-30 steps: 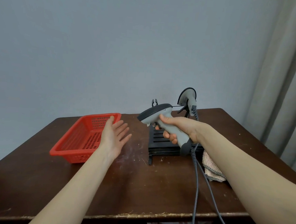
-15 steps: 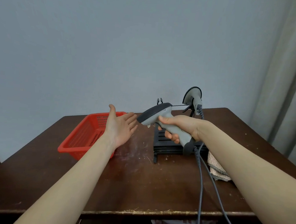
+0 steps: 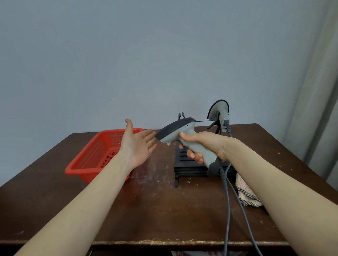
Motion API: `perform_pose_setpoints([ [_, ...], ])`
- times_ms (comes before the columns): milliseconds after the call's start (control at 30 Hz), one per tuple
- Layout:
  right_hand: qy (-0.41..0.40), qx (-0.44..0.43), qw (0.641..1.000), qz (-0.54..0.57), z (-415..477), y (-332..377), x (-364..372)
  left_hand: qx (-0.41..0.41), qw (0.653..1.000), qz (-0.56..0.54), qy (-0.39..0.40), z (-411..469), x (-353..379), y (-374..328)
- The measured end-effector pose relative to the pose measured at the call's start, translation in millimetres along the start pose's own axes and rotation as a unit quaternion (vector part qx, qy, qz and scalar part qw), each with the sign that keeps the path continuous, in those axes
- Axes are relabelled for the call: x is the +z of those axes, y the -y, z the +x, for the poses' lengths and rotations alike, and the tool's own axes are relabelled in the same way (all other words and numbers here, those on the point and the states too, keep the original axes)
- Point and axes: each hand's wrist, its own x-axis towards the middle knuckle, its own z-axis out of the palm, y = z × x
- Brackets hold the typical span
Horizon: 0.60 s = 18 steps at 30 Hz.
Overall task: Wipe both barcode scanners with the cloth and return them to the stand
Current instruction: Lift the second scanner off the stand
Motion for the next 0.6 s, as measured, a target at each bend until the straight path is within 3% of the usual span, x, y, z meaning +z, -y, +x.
perform_pose_setpoints([
  [300,-0.003,-0.014,1.000,-0.003,1.6,-1.5,1.2,-0.005,1.000,0.009,-0.018,0.8,-0.9,1.9],
  [467,-0.019,-0.027,0.999,0.031,2.7,-3.3,-0.6,-0.044,0.989,0.089,-0.113,-10.1,11.7,20.4],
  [600,-0.028,-0.037,0.997,0.067,1.6,-3.5,0.1,-0.124,0.970,0.206,-0.025,-31.3,35.1,42.0],
])
